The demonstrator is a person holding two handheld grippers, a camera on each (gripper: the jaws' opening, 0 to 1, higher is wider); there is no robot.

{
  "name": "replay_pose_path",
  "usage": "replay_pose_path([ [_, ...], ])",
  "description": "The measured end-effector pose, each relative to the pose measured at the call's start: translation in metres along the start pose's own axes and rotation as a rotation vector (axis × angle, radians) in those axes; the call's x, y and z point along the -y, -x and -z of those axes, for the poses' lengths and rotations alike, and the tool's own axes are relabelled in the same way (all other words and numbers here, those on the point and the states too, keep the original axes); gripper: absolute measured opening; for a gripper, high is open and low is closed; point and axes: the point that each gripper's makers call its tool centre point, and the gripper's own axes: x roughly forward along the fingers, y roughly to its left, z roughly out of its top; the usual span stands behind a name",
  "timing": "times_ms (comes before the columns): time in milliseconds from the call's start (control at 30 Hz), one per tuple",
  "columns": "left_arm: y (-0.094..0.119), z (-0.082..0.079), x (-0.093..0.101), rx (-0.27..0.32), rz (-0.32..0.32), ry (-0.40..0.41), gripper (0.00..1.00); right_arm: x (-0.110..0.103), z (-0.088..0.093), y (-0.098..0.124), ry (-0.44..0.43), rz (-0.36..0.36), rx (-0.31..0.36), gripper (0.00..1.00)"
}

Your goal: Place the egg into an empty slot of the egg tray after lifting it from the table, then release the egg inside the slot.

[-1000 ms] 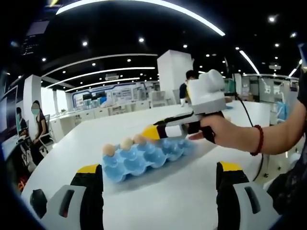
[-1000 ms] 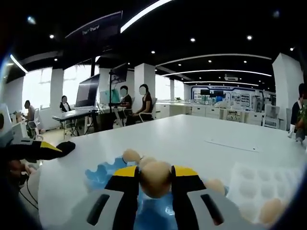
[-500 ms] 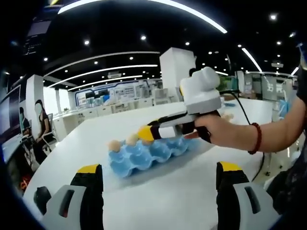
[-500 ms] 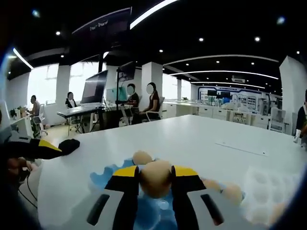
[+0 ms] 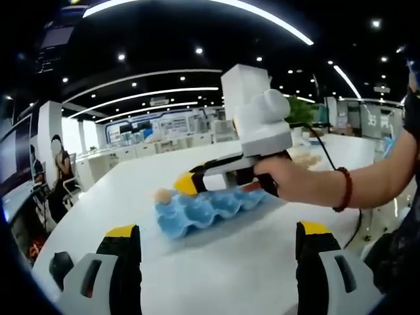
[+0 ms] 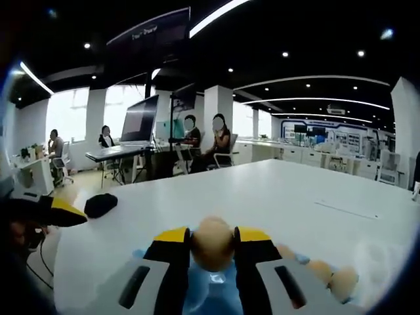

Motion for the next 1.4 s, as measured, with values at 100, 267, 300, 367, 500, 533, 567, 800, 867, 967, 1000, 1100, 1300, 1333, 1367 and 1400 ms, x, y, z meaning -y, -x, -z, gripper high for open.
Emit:
replay_pose_path([
  [100, 0.002, 0.002, -0.002, -0.009, -0.008, -0.004, 1.00, -0.005, -0.001, -0.005, 0.006, -0.009, -0.001, 0.27],
  [267, 0.004, 0.003, -0.008, -0.010, -0.014, -0.001, 1.00, -0.010, -0.005, -0.017, 0.008, -0.019, 0.004, 0.27],
  [300, 0.004, 0.004, -0.008, -0.013, -0.016, 0.001, 1.00, -0.011, -0.005, -0.019, 0.008, -0.021, 0.004, 0.27],
  [367, 0.004, 0.005, -0.008, -0.014, -0.018, 0.002, 1.00, -0.018, -0.004, -0.023, 0.007, -0.052, 0.004, 0.27],
  [500, 0.003, 0.006, -0.008, -0.017, -0.016, 0.004, 1.00, -0.020, 0.002, -0.031, 0.026, -0.047, -0.013, 0.27],
  [533, 0.003, 0.006, -0.011, -0.018, -0.016, 0.005, 1.00, -0.021, 0.006, -0.032, 0.022, -0.050, -0.023, 0.27],
  [567, 0.002, 0.007, -0.012, -0.018, -0.016, 0.005, 1.00, -0.020, 0.008, -0.032, 0.031, -0.044, -0.029, 0.27],
  [800, 0.001, 0.007, -0.014, -0.015, -0.017, 0.009, 1.00, -0.023, 0.017, -0.034, 0.018, -0.023, -0.042, 0.27],
  [867, 0.001, 0.007, -0.013, -0.014, -0.017, 0.009, 1.00, -0.025, 0.021, -0.034, 0.011, -0.021, -0.048, 0.27],
  [967, 0.002, 0.006, -0.011, -0.012, -0.015, 0.012, 1.00, -0.028, 0.024, -0.033, 0.029, -0.014, -0.052, 0.28],
  [1000, 0.002, 0.006, -0.011, -0.013, -0.016, 0.011, 1.00, -0.028, 0.024, -0.034, 0.033, -0.018, -0.051, 0.28],
  [1100, 0.005, 0.007, -0.011, -0.020, -0.020, 0.007, 1.00, -0.028, 0.023, -0.033, 0.033, -0.011, -0.040, 0.28],
  [1300, 0.009, 0.007, -0.008, -0.016, -0.021, 0.011, 1.00, -0.032, 0.021, -0.034, 0.019, -0.028, -0.002, 0.31],
  [1333, 0.010, 0.006, -0.007, -0.012, -0.018, 0.018, 1.00, -0.034, 0.021, -0.035, 0.026, -0.035, -0.009, 0.32],
  [1367, 0.011, 0.004, -0.006, -0.002, -0.010, 0.028, 1.00, -0.035, 0.021, -0.035, 0.030, -0.036, -0.012, 0.33],
  [1400, 0.012, 0.001, -0.005, 0.014, -0.002, 0.038, 1.00, -0.035, 0.021, -0.034, 0.031, -0.034, -0.013, 0.33],
])
